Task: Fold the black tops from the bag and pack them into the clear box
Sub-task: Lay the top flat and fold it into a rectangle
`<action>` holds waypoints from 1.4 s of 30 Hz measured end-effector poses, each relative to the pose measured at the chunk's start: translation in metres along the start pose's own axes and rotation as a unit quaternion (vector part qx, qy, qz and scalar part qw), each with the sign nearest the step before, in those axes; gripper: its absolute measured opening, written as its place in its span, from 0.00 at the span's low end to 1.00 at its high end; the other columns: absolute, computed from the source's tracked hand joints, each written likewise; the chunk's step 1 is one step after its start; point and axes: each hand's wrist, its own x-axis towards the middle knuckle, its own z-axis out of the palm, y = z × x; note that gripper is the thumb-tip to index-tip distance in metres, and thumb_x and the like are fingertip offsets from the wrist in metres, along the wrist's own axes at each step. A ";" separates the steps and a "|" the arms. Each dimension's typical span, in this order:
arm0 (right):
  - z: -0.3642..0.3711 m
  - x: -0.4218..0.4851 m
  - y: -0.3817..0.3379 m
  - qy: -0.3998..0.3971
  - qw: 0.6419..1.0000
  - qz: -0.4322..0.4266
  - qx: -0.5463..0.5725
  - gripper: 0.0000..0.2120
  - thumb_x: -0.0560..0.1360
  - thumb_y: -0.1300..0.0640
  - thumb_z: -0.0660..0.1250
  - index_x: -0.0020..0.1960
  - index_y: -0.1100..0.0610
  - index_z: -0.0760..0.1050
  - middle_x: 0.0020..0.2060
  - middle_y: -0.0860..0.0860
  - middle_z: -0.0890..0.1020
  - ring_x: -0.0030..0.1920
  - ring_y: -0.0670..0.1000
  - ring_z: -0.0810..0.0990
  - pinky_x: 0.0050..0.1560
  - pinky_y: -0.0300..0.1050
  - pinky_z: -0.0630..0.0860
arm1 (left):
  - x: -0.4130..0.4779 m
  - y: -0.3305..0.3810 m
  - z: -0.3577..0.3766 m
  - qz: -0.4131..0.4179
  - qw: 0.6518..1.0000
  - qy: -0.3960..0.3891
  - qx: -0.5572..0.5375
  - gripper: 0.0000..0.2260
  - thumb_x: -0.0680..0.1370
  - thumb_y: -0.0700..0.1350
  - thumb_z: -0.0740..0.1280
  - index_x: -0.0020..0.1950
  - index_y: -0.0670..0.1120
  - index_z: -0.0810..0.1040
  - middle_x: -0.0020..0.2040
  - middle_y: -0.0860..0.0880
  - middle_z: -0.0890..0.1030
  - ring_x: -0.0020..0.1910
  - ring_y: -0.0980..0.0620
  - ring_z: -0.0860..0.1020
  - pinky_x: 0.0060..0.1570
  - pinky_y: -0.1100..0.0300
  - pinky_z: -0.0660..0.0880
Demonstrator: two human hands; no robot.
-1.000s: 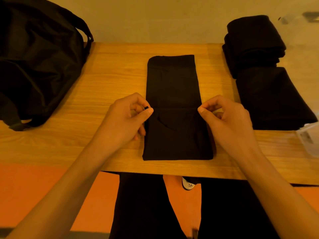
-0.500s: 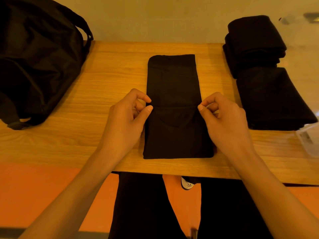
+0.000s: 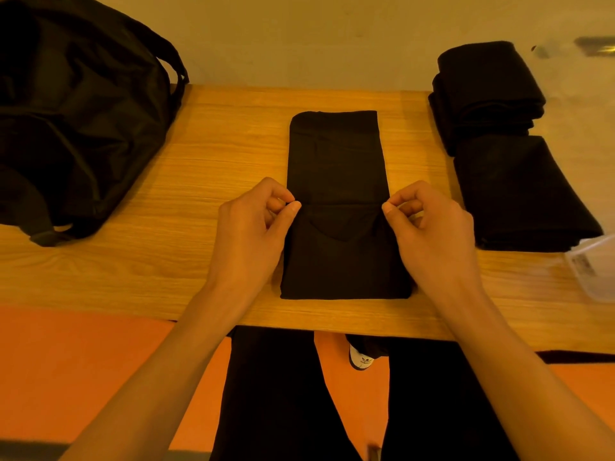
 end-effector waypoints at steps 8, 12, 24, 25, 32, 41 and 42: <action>-0.005 -0.034 -0.004 0.008 0.952 -0.279 -0.128 0.13 0.83 0.58 0.57 0.61 0.58 0.78 0.67 0.55 0.76 0.70 0.55 0.71 0.66 0.46 0.69 | -0.051 0.019 -0.027 0.184 0.968 -0.070 0.155 0.29 0.84 0.61 0.51 0.75 0.41 0.71 0.77 0.44 0.65 0.75 0.47 0.66 0.69 0.56 0.67; -0.002 -0.031 -0.005 -0.100 0.934 -0.260 -0.224 0.26 0.84 0.46 0.46 0.76 0.56 0.67 0.78 0.52 0.64 0.80 0.50 0.55 0.78 0.47 0.52 | -0.061 0.015 -0.014 0.205 0.922 -0.214 0.249 0.34 0.84 0.65 0.38 0.83 0.44 0.50 0.84 0.48 0.45 0.82 0.54 0.40 0.80 0.52 0.45; 0.009 -0.024 0.008 -0.200 0.913 -0.200 -0.296 0.38 0.77 0.32 0.30 0.81 0.50 0.36 0.81 0.47 0.39 0.79 0.45 0.33 0.79 0.47 0.37 | -0.061 0.004 0.002 0.156 0.900 -0.231 0.335 0.37 0.80 0.68 0.30 0.83 0.48 0.40 0.83 0.49 0.36 0.80 0.55 0.32 0.81 0.52 0.41; 0.009 -0.025 0.007 -0.193 0.912 -0.203 -0.299 0.37 0.77 0.33 0.31 0.81 0.51 0.37 0.81 0.47 0.40 0.79 0.45 0.34 0.79 0.48 0.38 | -0.062 0.004 0.003 0.157 0.901 -0.223 0.339 0.36 0.81 0.68 0.30 0.83 0.48 0.41 0.83 0.47 0.37 0.80 0.54 0.32 0.81 0.51 0.41; 0.012 -0.026 0.008 -0.176 0.917 -0.206 -0.294 0.36 0.78 0.33 0.32 0.81 0.50 0.39 0.81 0.48 0.43 0.80 0.46 0.37 0.78 0.47 0.38 | -0.063 0.008 0.004 0.148 0.902 -0.211 0.346 0.39 0.77 0.69 0.26 0.83 0.50 0.39 0.82 0.47 0.34 0.80 0.52 0.31 0.78 0.55 0.34; 0.007 -0.028 0.005 -0.198 0.920 -0.187 -0.280 0.40 0.74 0.30 0.27 0.81 0.48 0.39 0.81 0.46 0.42 0.79 0.44 0.36 0.77 0.46 0.36 | -0.067 0.007 0.005 0.141 0.904 -0.200 0.350 0.32 0.83 0.65 0.35 0.83 0.51 0.42 0.82 0.47 0.37 0.80 0.51 0.34 0.81 0.49 0.43; 0.006 -0.028 0.004 -0.198 0.920 -0.189 -0.282 0.42 0.73 0.30 0.24 0.81 0.48 0.38 0.81 0.46 0.42 0.79 0.44 0.36 0.78 0.47 0.37 | -0.066 0.009 0.004 0.140 0.905 -0.201 0.348 0.31 0.84 0.65 0.37 0.83 0.51 0.42 0.82 0.47 0.37 0.80 0.51 0.34 0.81 0.49 0.43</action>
